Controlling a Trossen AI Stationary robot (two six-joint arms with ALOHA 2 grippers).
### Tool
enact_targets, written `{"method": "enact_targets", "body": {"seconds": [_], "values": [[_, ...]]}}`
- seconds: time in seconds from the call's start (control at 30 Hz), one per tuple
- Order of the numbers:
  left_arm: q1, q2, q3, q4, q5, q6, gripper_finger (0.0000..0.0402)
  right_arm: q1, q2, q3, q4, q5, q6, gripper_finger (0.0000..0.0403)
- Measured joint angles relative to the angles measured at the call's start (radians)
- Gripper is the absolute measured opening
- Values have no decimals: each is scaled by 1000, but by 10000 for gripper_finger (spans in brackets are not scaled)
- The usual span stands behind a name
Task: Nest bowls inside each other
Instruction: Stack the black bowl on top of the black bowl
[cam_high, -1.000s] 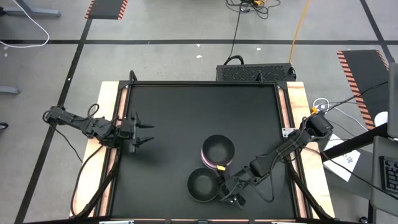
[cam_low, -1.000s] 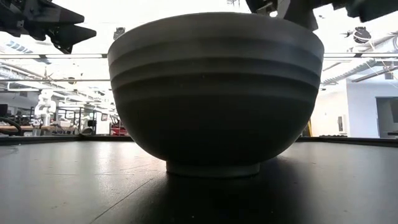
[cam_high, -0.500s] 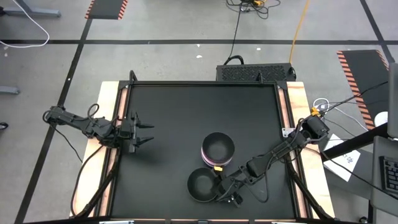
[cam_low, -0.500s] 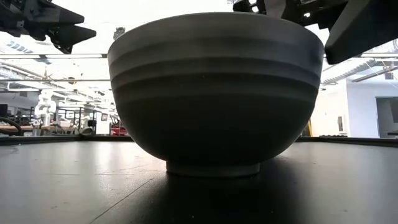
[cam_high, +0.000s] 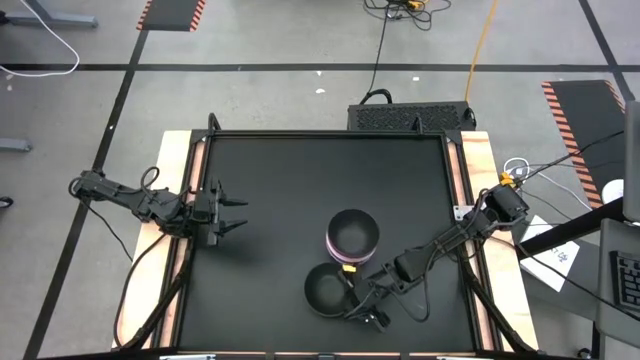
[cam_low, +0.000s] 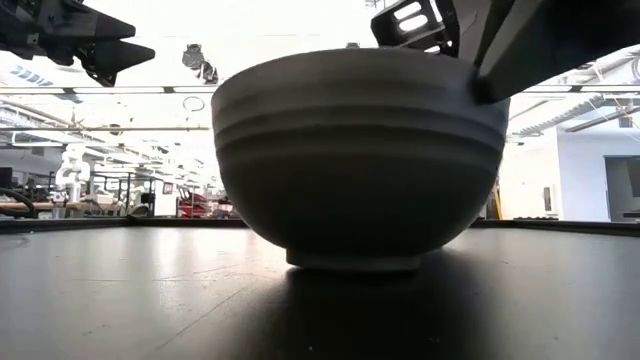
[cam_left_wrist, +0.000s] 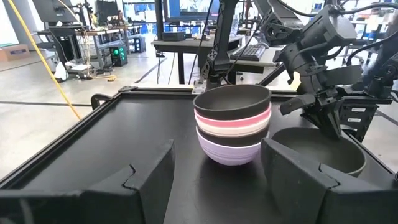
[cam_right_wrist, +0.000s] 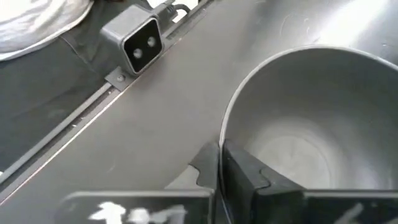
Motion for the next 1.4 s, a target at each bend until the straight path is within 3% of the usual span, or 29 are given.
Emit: {"method": "enact_targets", "body": {"seconds": [0.33,0.47,0.67,0.87,1.03,1.4], "values": [[0,0,0,-6,0,4,239,7,0,34,16,-2,-78,3],[0,0,0,-6,0,5,239,11,0,79,14,-49,-117,2],[0,0,0,-6,1,5,239,11,-47,145,-76,-47,-123,1],[0,0,0,-24,23,5,239,11,-201,169,-190,78,-106,1],[0,0,0,-37,23,6,239,1,-335,169,-251,115,-109,1],[0,0,0,-37,23,18,239,-108,-484,169,-482,269,-63,1]]}}
